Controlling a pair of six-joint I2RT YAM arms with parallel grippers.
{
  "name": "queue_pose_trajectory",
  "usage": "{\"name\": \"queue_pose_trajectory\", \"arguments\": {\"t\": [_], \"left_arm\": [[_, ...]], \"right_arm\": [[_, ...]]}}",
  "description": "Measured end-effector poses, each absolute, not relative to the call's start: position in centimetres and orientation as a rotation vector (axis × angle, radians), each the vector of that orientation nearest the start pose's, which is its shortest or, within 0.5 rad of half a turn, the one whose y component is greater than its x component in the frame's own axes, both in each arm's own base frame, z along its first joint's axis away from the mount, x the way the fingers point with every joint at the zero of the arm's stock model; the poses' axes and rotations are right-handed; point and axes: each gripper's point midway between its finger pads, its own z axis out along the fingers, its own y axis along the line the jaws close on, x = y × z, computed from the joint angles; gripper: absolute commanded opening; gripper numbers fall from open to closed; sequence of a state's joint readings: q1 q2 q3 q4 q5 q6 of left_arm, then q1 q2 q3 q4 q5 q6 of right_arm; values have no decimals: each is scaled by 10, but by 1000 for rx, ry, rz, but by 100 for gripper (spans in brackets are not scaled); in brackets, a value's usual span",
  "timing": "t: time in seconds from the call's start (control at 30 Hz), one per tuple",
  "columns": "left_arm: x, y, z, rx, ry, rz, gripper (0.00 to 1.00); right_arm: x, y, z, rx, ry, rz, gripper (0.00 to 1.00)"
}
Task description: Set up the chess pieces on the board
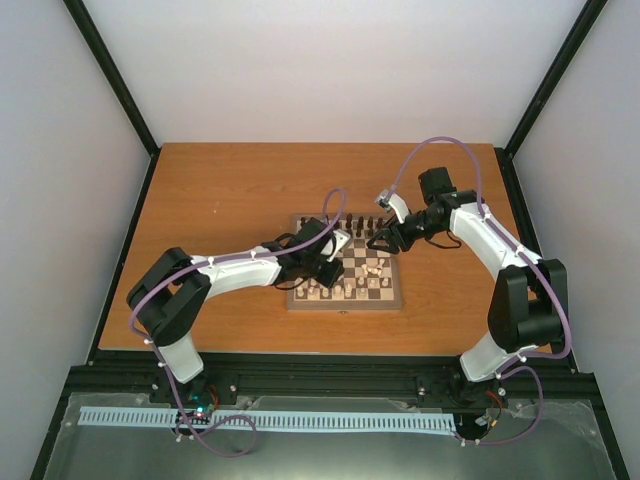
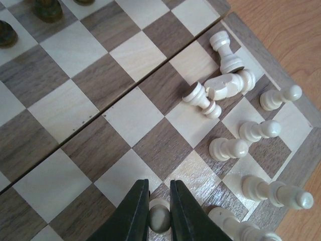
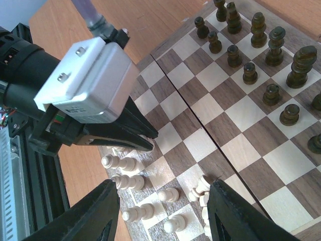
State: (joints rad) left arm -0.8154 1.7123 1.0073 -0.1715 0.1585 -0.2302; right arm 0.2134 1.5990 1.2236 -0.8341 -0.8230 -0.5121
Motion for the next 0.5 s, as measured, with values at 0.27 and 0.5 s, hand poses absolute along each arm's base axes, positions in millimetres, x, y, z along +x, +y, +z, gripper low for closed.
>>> {"name": "queue_pose_trajectory", "arguments": {"t": [0.27,0.5], "left_arm": [[273,-340,65,850,2444,-623,14],[269,-345,68,882,2431,-623,14]], "right_arm": [[310,196,165,-1078,2255,1005,50],[309,196,162,-1084,2259,1009,50]]}}
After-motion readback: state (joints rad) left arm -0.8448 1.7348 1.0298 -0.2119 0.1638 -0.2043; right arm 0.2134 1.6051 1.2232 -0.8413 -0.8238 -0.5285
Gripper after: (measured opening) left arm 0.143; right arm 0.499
